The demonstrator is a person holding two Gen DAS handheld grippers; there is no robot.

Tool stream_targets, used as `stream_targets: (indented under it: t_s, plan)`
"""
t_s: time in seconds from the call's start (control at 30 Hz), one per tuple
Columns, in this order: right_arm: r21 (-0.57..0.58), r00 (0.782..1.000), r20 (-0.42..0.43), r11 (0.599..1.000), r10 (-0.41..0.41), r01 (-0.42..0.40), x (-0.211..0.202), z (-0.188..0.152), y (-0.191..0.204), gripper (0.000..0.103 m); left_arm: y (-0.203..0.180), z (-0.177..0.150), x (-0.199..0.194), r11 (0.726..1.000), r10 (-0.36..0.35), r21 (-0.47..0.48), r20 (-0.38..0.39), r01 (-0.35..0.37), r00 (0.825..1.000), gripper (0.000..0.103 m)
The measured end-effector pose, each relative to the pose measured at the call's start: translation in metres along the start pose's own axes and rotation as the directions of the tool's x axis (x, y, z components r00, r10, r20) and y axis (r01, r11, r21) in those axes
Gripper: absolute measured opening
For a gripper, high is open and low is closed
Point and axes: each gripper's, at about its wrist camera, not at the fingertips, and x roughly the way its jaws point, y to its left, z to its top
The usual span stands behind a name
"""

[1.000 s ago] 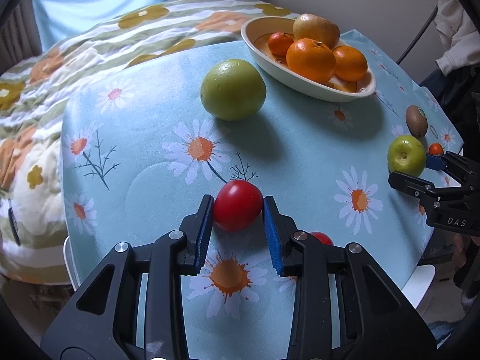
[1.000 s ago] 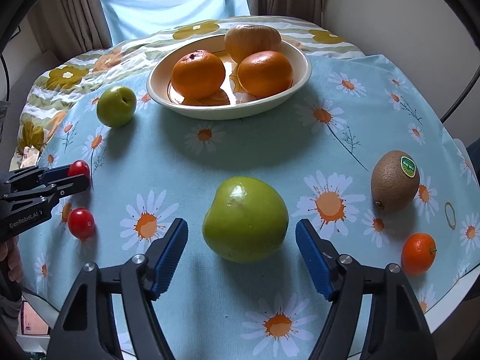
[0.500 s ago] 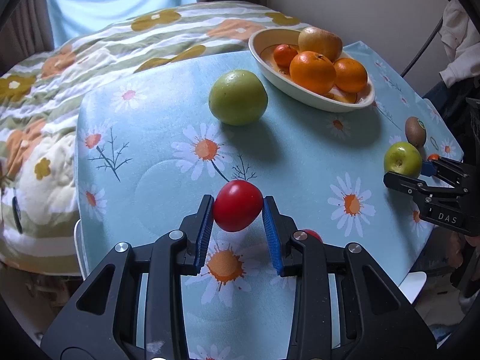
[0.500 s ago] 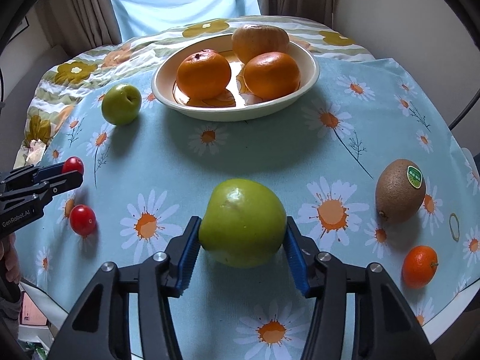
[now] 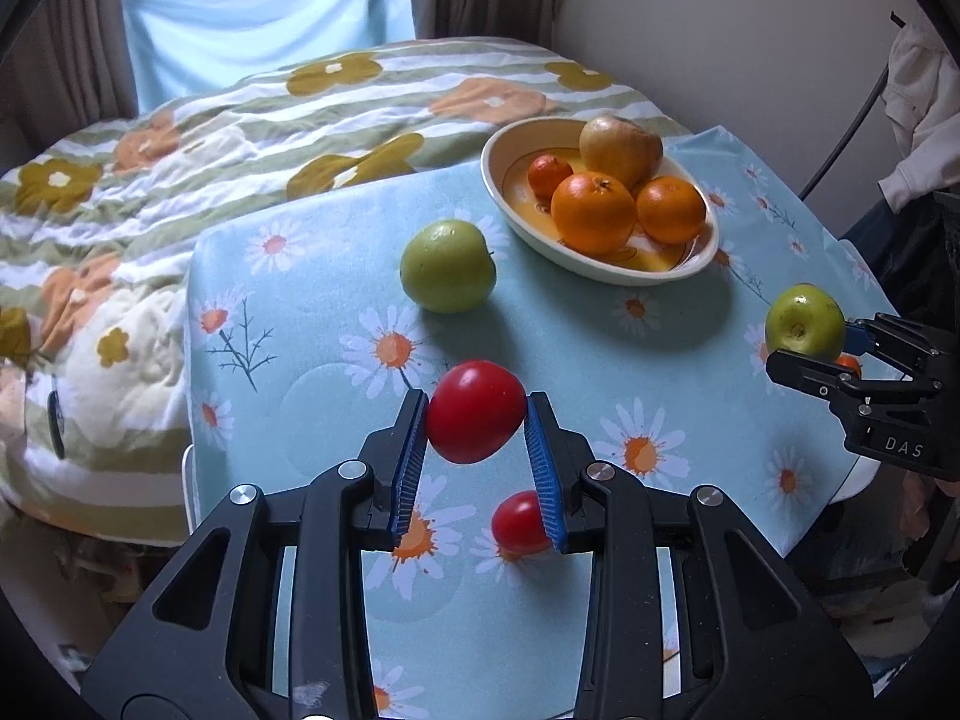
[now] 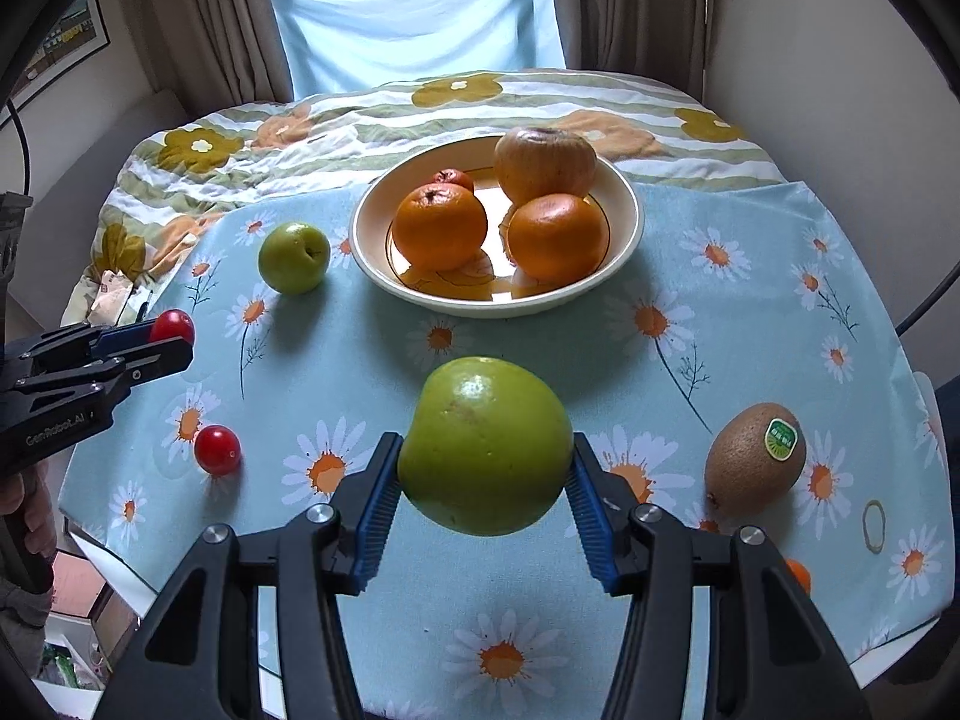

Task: Organize fruits
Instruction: 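Lower the tomato into the white bowl and open the left gripper while the right carries the green apple over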

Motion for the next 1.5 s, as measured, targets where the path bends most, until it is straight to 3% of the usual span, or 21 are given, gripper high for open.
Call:
stream_targets:
  t_s: [0.5, 0.63, 0.93, 1.5]
  plan:
    - [-0.145, 0.993, 0.061, 0.985, 0.106, -0.096, -0.046, 0.044, -0.039, 0.049, -0.065, 0.050, -0.034, 0.996, 0.075, -0.059, 0.146, -0.067, 0.986, 0.038]
    - [-0.179, 0.990, 0.069, 0.978, 0.122, -0.108, -0.048, 0.057, -0.049, 0.049, -0.080, 0.063, -0.031, 0.996, 0.064, -0.064, 0.168, -0.054, 0.984, 0.038]
    - [-0.170, 0.991, 0.082, 0.981, 0.106, -0.091, -0.036, 0.086, -0.068, 0.049, -0.081, 0.100, 0.005, 0.998, 0.026, -0.053, 0.153, -0.018, 0.988, 0.038]
    - [-0.041, 0.998, 0.027, 0.998, 0.049, -0.048, 0.023, 0.129, -0.086, 0.049, -0.061, 0.173, 0.104, 0.997, -0.038, 0.063, 0.048, 0.035, 0.998, 0.038]
